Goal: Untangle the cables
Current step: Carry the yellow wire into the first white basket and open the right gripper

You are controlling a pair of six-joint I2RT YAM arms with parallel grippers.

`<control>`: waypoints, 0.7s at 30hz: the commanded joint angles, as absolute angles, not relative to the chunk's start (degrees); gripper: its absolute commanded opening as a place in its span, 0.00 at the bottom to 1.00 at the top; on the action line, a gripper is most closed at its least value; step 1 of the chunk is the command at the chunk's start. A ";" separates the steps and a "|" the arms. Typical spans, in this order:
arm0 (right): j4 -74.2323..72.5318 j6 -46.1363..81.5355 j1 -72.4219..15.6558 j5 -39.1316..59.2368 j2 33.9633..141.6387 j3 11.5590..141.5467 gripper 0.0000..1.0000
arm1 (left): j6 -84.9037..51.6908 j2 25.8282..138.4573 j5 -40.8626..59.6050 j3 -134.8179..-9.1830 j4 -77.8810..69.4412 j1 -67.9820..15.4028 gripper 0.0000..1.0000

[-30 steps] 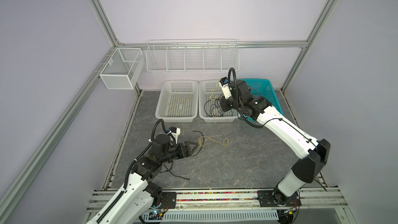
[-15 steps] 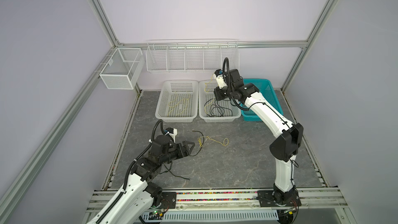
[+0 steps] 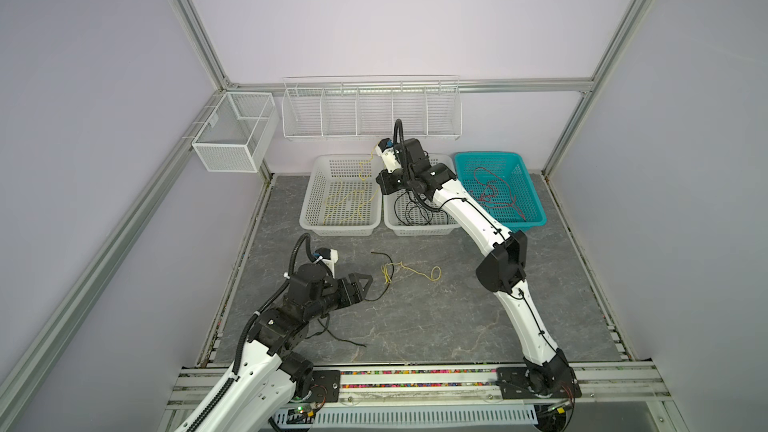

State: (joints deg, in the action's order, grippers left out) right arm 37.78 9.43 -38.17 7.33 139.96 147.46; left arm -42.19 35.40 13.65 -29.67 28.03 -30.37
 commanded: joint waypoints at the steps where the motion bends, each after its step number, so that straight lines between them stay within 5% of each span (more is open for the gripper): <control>1: 33.52 10.24 -39.18 7.92 141.78 149.77 0.07 | -41.67 34.89 12.75 -28.79 29.00 -30.24 0.84; 11: 35.62 6.78 -42.35 5.58 146.69 153.42 0.13 | -41.40 34.70 12.74 -28.62 29.00 -30.29 0.84; 21: 40.94 2.71 -43.37 5.71 144.64 153.55 0.48 | -41.57 34.54 12.81 -28.53 28.92 -30.26 0.84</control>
